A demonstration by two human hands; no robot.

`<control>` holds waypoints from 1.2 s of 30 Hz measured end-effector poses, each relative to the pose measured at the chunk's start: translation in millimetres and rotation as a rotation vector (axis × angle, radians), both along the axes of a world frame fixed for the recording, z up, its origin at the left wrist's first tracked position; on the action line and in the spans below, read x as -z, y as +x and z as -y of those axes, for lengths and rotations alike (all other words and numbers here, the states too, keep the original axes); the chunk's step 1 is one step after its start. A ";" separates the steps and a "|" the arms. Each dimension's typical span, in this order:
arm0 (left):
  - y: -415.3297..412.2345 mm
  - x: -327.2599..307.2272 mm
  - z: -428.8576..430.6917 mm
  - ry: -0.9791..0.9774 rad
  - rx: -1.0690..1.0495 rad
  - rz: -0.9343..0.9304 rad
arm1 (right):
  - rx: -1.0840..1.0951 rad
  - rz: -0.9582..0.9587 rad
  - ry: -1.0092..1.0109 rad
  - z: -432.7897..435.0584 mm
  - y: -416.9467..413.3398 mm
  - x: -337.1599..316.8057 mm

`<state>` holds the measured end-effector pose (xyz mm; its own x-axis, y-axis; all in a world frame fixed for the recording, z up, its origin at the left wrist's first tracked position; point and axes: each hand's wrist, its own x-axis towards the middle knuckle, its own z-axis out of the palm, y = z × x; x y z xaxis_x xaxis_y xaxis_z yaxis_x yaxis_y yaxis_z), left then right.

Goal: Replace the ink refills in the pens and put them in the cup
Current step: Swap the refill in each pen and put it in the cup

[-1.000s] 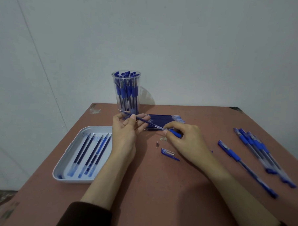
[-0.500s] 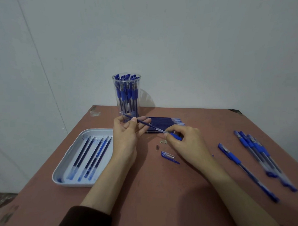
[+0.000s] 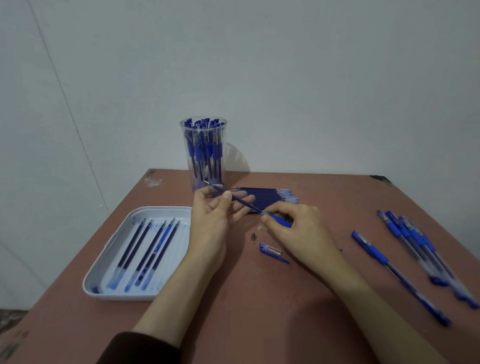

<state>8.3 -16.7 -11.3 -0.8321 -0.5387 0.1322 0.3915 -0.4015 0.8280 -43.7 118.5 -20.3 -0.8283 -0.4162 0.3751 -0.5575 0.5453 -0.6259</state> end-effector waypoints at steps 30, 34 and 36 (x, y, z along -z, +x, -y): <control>2.8 5.0 6.9 -0.377 0.075 0.219 | 0.033 -0.013 -0.038 -1.3 -3.3 2.9; 2.1 5.3 6.5 -0.357 0.117 0.211 | 0.022 -0.010 -0.010 -0.2 -2.6 3.0; 2.0 5.2 5.9 -0.363 0.123 0.208 | 0.019 -0.008 -0.015 0.7 -2.6 3.5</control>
<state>10.2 -22.6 -16.5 -0.9162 -0.3832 0.1174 0.1688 -0.1032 0.9802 -46.3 117.8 -23.8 -0.8328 -0.3952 0.3876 -0.5523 0.5465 -0.6295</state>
